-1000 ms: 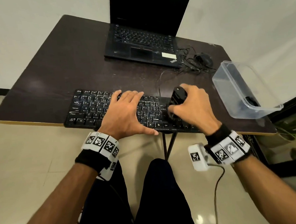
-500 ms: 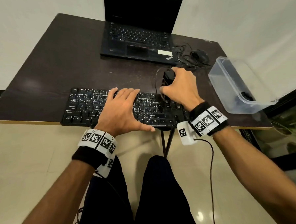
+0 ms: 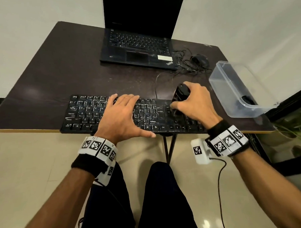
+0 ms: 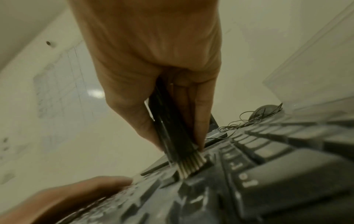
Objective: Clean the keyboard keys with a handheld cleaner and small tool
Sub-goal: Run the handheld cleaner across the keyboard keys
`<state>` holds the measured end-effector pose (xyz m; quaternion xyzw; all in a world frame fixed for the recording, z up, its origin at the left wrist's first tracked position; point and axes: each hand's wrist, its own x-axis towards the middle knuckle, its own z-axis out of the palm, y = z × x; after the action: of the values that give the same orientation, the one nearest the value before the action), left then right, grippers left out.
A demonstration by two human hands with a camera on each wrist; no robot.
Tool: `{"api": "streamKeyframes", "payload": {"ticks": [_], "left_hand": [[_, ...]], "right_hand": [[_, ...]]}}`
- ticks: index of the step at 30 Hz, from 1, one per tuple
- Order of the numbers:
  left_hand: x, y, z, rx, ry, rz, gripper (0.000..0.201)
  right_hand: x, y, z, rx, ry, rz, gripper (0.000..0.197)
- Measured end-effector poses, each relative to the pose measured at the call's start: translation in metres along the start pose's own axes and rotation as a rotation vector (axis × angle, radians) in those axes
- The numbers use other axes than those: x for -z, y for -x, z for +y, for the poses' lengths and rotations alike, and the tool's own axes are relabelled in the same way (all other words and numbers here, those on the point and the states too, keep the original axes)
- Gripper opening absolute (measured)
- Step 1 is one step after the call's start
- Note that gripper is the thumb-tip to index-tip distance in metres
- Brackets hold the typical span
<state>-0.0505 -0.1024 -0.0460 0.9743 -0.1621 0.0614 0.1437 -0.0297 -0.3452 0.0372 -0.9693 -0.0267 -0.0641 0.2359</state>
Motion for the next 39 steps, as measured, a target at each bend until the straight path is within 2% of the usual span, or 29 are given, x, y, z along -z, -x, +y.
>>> {"api": "streamKeyframes", "payload": {"ticks": [3,7,12,16,20,24,28,32,36,39], "left_hand": [[0.000,0.001,0.001,0.006,-0.002,-0.005,0.150],[0.000,0.000,0.003,0.004,0.001,-0.016,0.150],[0.001,0.000,0.002,0.015,0.010,-0.014,0.148],[0.002,0.001,0.003,0.009,0.017,-0.020,0.150],[0.001,0.000,0.002,0.013,0.010,-0.014,0.149],[0.001,0.001,0.003,0.007,0.004,-0.018,0.150],[0.000,0.000,0.001,0.013,-0.003,-0.013,0.150],[0.000,0.000,0.002,0.008,0.002,-0.021,0.150],[0.000,0.001,0.001,0.010,0.005,-0.013,0.150],[-0.001,0.001,0.001,0.007,0.016,-0.009,0.150]], "right_hand": [[0.001,0.013,0.002,0.051,0.010,-0.104,0.029],[0.005,-0.004,0.010,-0.004,-0.055,0.024,0.029],[0.000,0.013,0.004,0.083,-0.041,-0.096,0.030],[0.009,0.001,0.012,-0.011,-0.068,0.023,0.030],[0.002,0.032,0.005,0.091,-0.053,-0.092,0.030],[0.006,0.036,0.014,0.008,-0.065,-0.001,0.030],[0.003,0.058,0.007,0.109,-0.051,-0.047,0.029],[0.004,0.046,0.009,0.050,-0.071,0.034,0.029],[-0.007,0.063,-0.006,0.177,-0.068,-0.061,0.028],[-0.007,0.049,-0.003,0.084,-0.079,0.020,0.030]]}}
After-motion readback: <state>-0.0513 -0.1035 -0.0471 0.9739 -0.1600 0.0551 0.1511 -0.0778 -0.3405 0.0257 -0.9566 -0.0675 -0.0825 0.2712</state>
